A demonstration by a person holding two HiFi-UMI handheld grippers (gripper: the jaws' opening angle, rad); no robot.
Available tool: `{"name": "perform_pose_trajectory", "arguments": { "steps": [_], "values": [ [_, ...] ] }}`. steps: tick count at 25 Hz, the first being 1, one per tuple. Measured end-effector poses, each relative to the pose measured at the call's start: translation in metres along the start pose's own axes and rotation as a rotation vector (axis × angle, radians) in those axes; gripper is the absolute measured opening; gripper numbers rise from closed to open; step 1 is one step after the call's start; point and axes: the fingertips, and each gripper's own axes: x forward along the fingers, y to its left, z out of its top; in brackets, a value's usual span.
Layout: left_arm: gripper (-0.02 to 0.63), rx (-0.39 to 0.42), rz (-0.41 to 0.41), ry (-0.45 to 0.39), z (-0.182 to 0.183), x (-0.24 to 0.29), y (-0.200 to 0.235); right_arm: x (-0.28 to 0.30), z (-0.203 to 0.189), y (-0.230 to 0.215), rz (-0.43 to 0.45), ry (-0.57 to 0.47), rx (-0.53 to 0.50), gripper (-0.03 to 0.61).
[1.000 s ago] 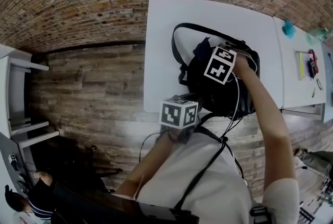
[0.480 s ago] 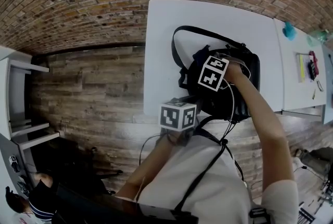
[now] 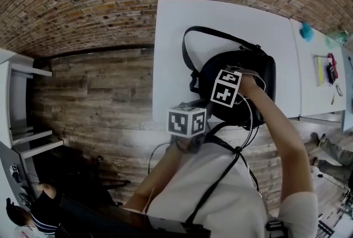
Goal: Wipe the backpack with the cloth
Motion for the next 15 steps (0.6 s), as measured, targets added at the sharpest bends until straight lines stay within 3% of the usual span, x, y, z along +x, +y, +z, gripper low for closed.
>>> {"name": "perform_pose_trajectory", "arguments": {
  "steps": [15],
  "values": [
    [0.005, 0.005, 0.0, 0.001, -0.008, -0.007, -0.001, -0.016, -0.006, 0.05, 0.053, -0.011, -0.035, 0.055]
  ]
}}
